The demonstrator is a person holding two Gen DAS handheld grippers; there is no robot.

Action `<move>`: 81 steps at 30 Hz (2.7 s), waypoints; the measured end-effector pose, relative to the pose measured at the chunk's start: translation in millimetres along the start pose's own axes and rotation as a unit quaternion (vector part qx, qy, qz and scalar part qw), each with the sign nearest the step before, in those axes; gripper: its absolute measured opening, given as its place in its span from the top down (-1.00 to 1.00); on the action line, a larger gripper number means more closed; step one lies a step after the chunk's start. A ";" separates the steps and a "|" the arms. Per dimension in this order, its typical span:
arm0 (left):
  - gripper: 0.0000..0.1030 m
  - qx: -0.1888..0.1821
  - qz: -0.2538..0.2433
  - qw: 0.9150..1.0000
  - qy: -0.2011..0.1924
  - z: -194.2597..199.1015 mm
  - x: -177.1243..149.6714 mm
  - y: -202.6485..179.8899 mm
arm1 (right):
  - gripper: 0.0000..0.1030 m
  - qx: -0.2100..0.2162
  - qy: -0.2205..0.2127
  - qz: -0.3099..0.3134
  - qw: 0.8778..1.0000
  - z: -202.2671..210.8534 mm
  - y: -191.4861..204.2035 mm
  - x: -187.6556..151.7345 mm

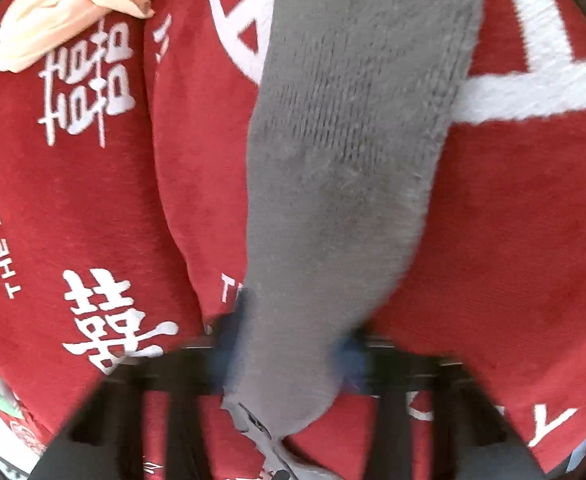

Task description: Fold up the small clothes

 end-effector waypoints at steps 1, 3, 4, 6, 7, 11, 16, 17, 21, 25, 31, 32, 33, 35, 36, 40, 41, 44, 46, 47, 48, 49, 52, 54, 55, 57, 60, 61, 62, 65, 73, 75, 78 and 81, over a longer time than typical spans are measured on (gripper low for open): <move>-0.97 0.000 0.002 1.000 -0.002 1.9 -0.5 5.7 | 0.88 -0.004 0.005 -0.001 1.000 -3.1 1.8 -1.2; -0.97 0.000 0.009 1.000 -0.008 4.4 -1.4 13.2 | 0.89 0.009 0.018 0.011 1.000 -9.9 11.5 -6.0; -0.97 -0.001 0.015 1.000 -0.013 7.2 -2.1 19.6 | 0.89 0.015 0.023 0.020 0.999 -11.4 16.6 -8.6; -0.97 -0.001 0.028 0.999 -0.023 11.4 -3.5 30.2 | 0.89 0.030 0.037 0.060 0.997 -16.7 39.4 -21.3; -0.97 -0.001 0.035 0.999 -0.030 13.5 -4.0 35.9 | 0.89 0.035 0.043 0.075 0.996 -19.1 48.8 -26.8; -0.97 0.009 0.052 0.997 -0.057 22.5 -2.2 71.2 | 0.89 0.062 0.079 0.180 0.978 -36.2 108.8 -73.1; -0.97 0.011 0.084 0.993 -0.076 25.7 2.0 130.1 | 0.89 0.086 0.133 0.300 0.941 -68.9 169.5 -158.8; -0.97 0.010 0.091 0.993 -0.078 26.6 1.2 140.8 | 0.89 0.087 0.146 0.322 0.931 -77.4 176.9 -179.1; -0.97 0.015 0.112 0.990 -0.089 28.7 -8.0 189.2 | 0.89 0.074 0.210 0.390 0.893 -129.9 187.9 -276.6; -0.97 0.020 0.136 0.987 -0.084 22.2 -18.8 236.0 | 0.88 0.018 0.253 0.441 0.861 -183.8 165.3 -351.2; -0.97 0.009 0.156 0.984 -0.081 12.0 -25.8 271.7 | 0.78 -0.116 0.259 0.480 0.830 -238.7 117.1 -395.7; -0.97 0.005 0.156 0.984 -0.083 11.9 -26.3 276.1 | 0.71 -0.122 0.258 0.469 0.836 -238.1 113.4 -394.4; -0.97 0.001 0.156 0.984 -0.084 12.0 -26.4 278.7 | 0.43 -0.121 0.255 0.462 0.841 -236.1 112.1 -392.0; -0.97 -0.008 0.156 0.984 -0.087 12.4 -25.8 283.3 | 0.15 -0.120 0.237 0.446 0.854 -228.9 112.2 -382.9; -0.97 -0.015 0.155 0.984 -0.089 12.8 -25.1 285.3 | 0.15 -0.116 0.221 0.437 0.864 -226.3 114.9 -376.0; -0.97 -0.059 0.153 0.981 -0.105 19.7 -22.0 289.5 | 0.60 -0.104 0.169 0.392 0.898 -233.4 133.8 -353.3; -0.97 -0.077 0.154 0.979 -0.110 21.5 -21.0 290.2 | 0.80 -0.103 0.167 0.399 0.896 -237.2 140.5 -358.9; -0.97 -0.155 0.168 0.966 -0.120 24.0 -16.1 294.9 | 0.84 -0.096 0.188 0.481 0.851 -248.3 156.4 -393.8; -0.97 -0.193 0.179 0.957 -0.123 25.1 -13.3 296.7 | 0.84 -0.098 0.212 0.545 0.805 -252.9 156.4 -427.5; -0.97 -0.204 0.183 0.954 -0.123 23.1 -11.6 299.2 | 0.84 -0.102 0.224 0.567 0.786 -253.6 151.4 -442.3; -0.97 -0.215 0.189 0.950 -0.121 21.0 -10.1 300.8 | 0.84 -0.110 0.239 0.589 0.764 -256.4 143.4 -458.5; -0.97 -0.229 0.195 0.946 -0.117 18.2 -8.7 302.1 | 0.84 -0.116 0.255 0.598 0.751 -258.5 135.6 -467.5; -0.97 -0.260 0.210 0.937 -0.105 11.1 -6.9 300.9 | 0.76 -0.146 0.292 0.620 0.713 -260.4 102.0 -486.8; -0.97 -0.267 0.209 0.936 -0.097 7.0 -5.0 296.5 | 0.69 -0.165 0.304 0.638 0.688 -255.4 86.5 -486.1; -0.97 -0.269 0.207 0.936 -0.094 4.7 -3.7 294.8 | 0.69 -0.167 0.308 0.640 0.684 -251.7 82.3 -485.1; -0.97 -0.272 0.206 0.936 -0.088 0.5 -1.3 290.6 | 0.66 -0.168 0.307 0.631 0.693 -242.1 79.0 -477.8; -0.97 -0.275 0.209 0.935 -0.077 -6.1 2.0 283.2 | 0.52 -0.168 0.296 0.575 0.744 -221.6 77.2 -442.4; -0.97 -0.276 0.210 0.935 -0.074 -6.8 2.9 280.2 | 0.49 -0.169 0.290 0.554 0.761 -215.0 75.2 -429.0; -0.97 -0.276 0.211 0.935 -0.072 -9.5 5.4 278.6 | 0.42 -0.170 0.281 0.530 0.782 -206.2 73.7 -411.4; -0.97 -0.272 0.215 0.935 -0.066 -14.9 9.5 274.1 | 0.35 -0.171 0.248 0.459 0.836 -180.7 68.2 -360.7; -0.88 -0.227 0.229 0.944 -0.074 -20.9 34.1 272.1 | 0.20 -0.131 0.176 0.308 0.926 -153.8 53.7 -275.2; 0.06 -0.223 0.233 0.944 -0.071 -21.5 36.4 274.5 | 0.20 -0.125 0.168 0.297 0.932 -157.7 57.1 -270.5; 0.82 -0.267 0.240 0.932 -0.059 -23.7 32.1 277.8 | 0.70 -0.122 0.158 0.306 0.931 -161.9 67.3 -270.5; 0.82 -0.282 0.235 0.927 -0.083 -8.0 20.9 280.7 | 0.86 -0.115 0.151 0.345 0.919 -161.9 82.1 -276.0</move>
Point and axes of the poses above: each gripper's, at about its wrist camera, not at the fingertips, and z roughly against the way its jaws point, y to its left, x to its top, the point moved 4 cm from there along -z, roughly the way its jaws point, and after that the axes turned 2 degrees about -z, right-handed, at the moved point
